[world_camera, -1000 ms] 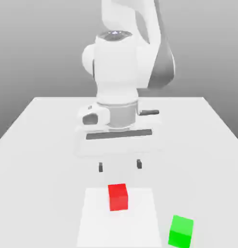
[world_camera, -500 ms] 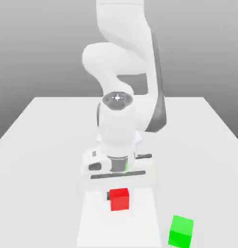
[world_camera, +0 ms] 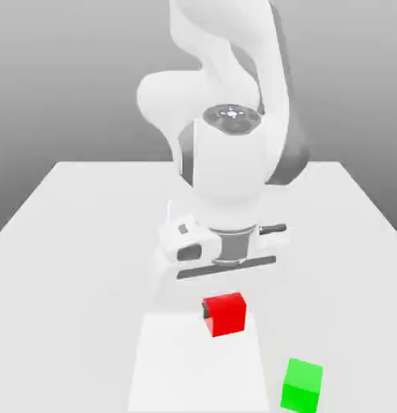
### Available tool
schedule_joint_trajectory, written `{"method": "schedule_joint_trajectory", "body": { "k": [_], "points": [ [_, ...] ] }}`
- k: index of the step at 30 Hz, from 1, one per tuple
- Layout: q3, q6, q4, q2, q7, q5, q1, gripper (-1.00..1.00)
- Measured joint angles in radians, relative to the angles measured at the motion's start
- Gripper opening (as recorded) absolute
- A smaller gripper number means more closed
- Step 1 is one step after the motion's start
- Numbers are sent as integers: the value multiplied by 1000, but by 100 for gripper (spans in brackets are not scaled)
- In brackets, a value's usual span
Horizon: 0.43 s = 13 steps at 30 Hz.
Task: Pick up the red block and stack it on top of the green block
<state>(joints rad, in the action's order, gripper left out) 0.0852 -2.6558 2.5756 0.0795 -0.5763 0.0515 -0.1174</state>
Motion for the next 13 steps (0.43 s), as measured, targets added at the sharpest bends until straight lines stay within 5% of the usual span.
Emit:
{"method": "schedule_joint_trajectory", "body": {
  "k": [3,7,8,13],
  "points": [
    [42,61,-109,50,48,-10,-39,-100],
    [39,-22,-150,176,41,19,-60,-100],
    [32,-54,-153,212,34,29,-66,100],
    [32,-54,-153,212,34,29,-66,100]
  ]
}}
